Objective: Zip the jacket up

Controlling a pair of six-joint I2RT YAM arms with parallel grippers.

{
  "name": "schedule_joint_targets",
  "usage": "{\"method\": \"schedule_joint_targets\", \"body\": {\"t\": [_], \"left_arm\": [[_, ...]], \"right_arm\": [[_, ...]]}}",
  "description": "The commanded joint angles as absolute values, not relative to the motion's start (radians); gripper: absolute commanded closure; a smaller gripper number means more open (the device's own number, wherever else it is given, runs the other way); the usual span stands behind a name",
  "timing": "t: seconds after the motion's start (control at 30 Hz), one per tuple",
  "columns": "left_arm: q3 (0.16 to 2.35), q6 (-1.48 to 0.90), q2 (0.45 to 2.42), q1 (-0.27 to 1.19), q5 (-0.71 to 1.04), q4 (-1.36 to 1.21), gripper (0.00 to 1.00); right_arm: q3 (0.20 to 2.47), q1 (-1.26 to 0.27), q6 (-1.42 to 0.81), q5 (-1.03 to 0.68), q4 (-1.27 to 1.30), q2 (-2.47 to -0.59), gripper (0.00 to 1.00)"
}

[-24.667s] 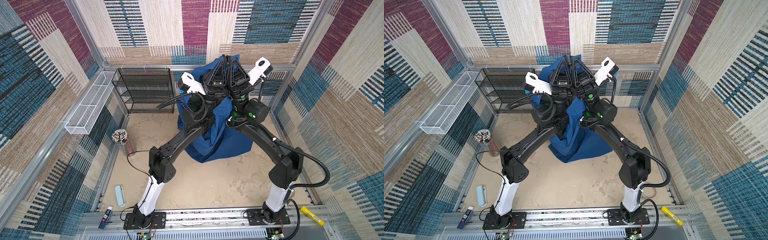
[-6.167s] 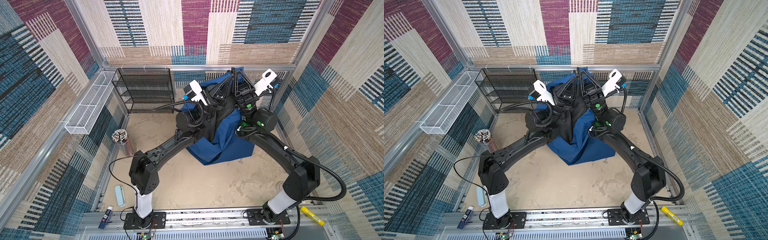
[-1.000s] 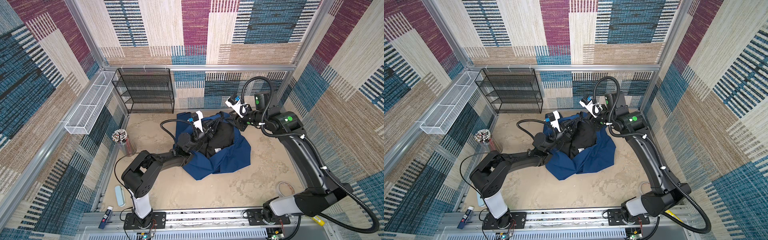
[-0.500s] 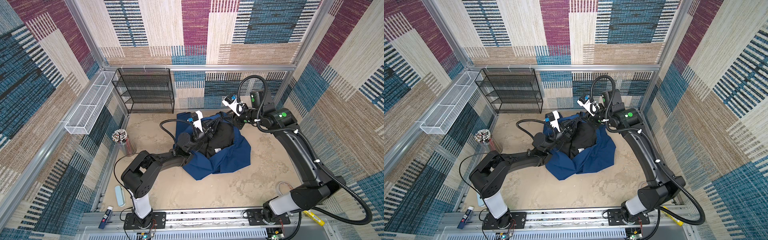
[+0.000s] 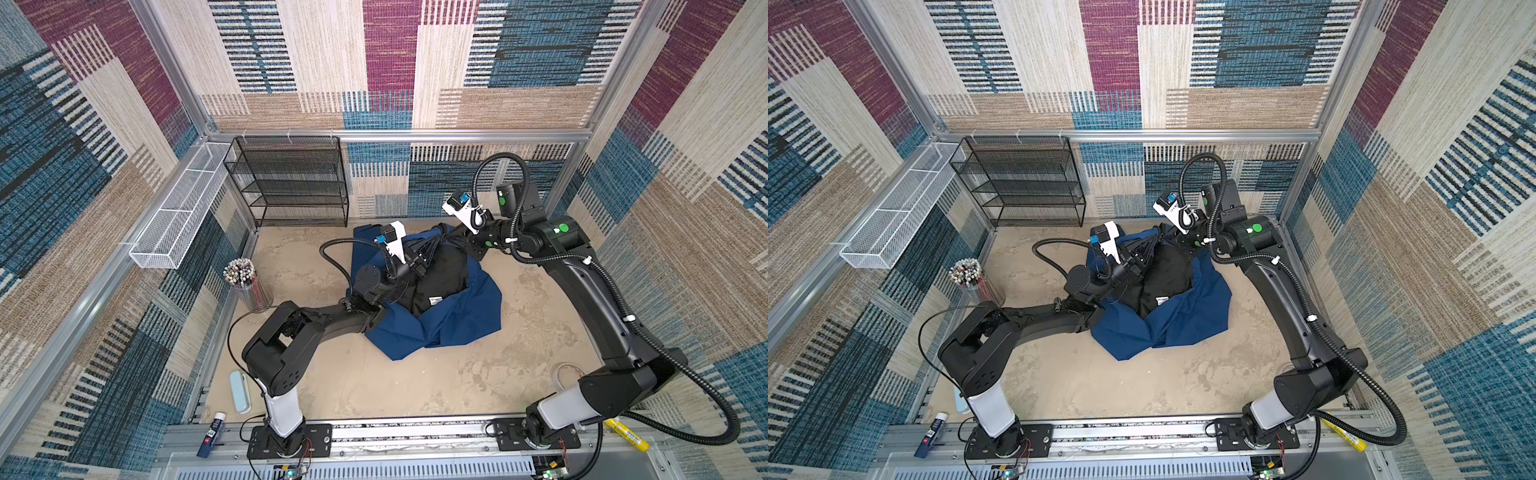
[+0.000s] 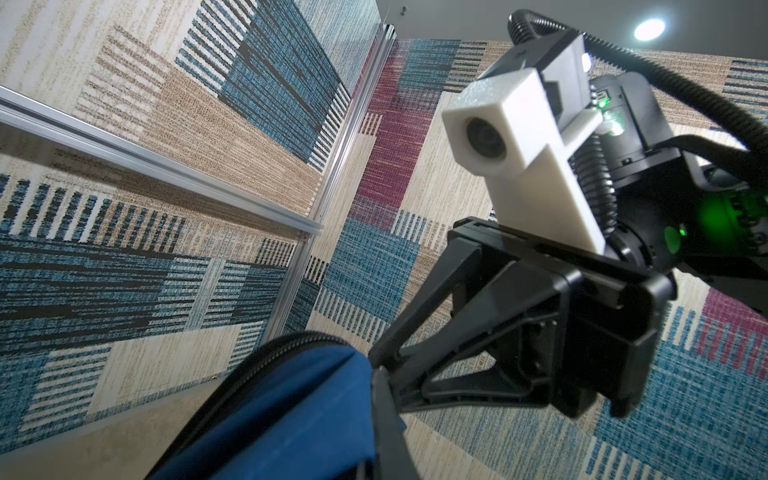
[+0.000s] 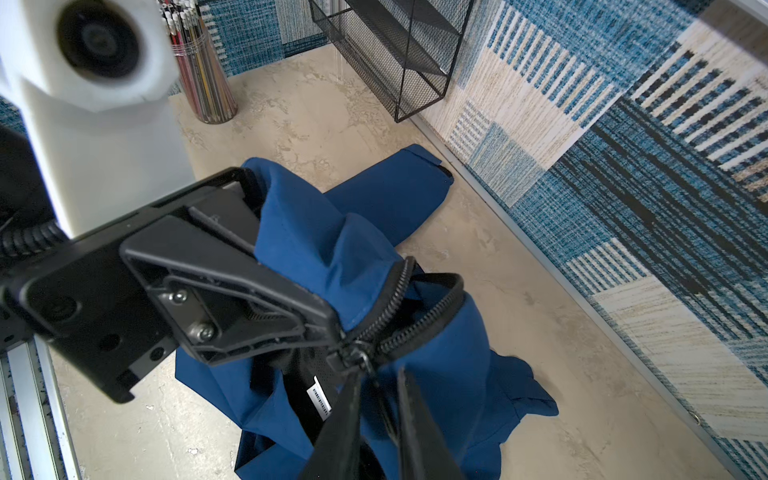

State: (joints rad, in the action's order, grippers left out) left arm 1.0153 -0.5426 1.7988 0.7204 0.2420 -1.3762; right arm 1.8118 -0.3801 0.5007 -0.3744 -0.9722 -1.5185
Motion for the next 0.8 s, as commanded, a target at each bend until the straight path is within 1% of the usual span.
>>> {"method": "schedule_joint_targets", "body": {"t": [0.0,0.07,0.17,0.5,0.6,0.77], "left_arm": [[1.025,-0.554,1.798,0.719,0.245,-1.407,1.0],[1.026,-0.554,1.798,0.719,0.245,-1.407,1.0],[1.024,-0.553,1.797,0.718,0.245,-1.404,1.0],[1.025,-0.564,1.792,0.719,0.264,-1.385,1.0],[1.016,-0.567,1.781,0.72,0.275,-1.366,1.0],[0.994,-0.566,1.751,0.72,0.291,-1.331,1.0]], "right_arm": [[1.826,-0.381,0.499,-0.387,-0.977,-1.524,0.85],[1.833,-0.38,0.498,-0.391,-0.98,-1.53,0.9],[1.841,-0.381,0.496,-0.393,-0.98,-1.529,1.0],[1.868,-0.382,0.496,-0.345,-0.97,-1.512,1.0],[1.876,-0.393,0.498,-0.287,-0.97,-1.521,1.0],[1.86,-0.394,0.506,-0.237,-0.954,-1.539,1.0]]}}
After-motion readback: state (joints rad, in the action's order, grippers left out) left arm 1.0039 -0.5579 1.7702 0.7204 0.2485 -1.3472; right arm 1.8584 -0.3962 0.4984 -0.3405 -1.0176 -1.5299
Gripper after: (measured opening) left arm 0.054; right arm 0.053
